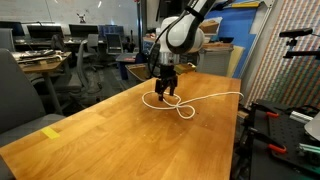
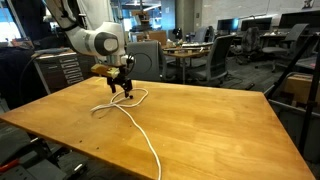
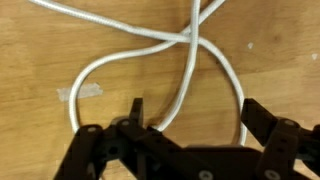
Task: Tie a knot
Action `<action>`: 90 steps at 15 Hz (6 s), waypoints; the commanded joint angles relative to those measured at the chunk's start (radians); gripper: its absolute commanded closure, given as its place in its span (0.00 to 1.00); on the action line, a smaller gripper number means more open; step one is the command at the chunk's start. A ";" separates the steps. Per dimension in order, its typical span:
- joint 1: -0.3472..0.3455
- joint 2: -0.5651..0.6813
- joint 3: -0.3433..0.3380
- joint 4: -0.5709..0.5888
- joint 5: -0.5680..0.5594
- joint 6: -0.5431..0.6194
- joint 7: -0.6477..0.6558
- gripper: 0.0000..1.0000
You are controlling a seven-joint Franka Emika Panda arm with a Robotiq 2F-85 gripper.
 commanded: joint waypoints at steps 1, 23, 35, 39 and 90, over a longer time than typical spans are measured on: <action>0.053 0.045 -0.064 0.032 -0.042 0.090 0.116 0.26; 0.171 0.191 -0.219 0.247 -0.245 0.162 0.262 0.91; 0.083 0.177 -0.116 0.217 -0.174 0.152 0.139 0.30; 0.114 0.176 -0.156 0.190 -0.206 0.295 0.141 0.01; 0.143 0.062 -0.240 0.061 -0.357 0.382 -0.041 0.99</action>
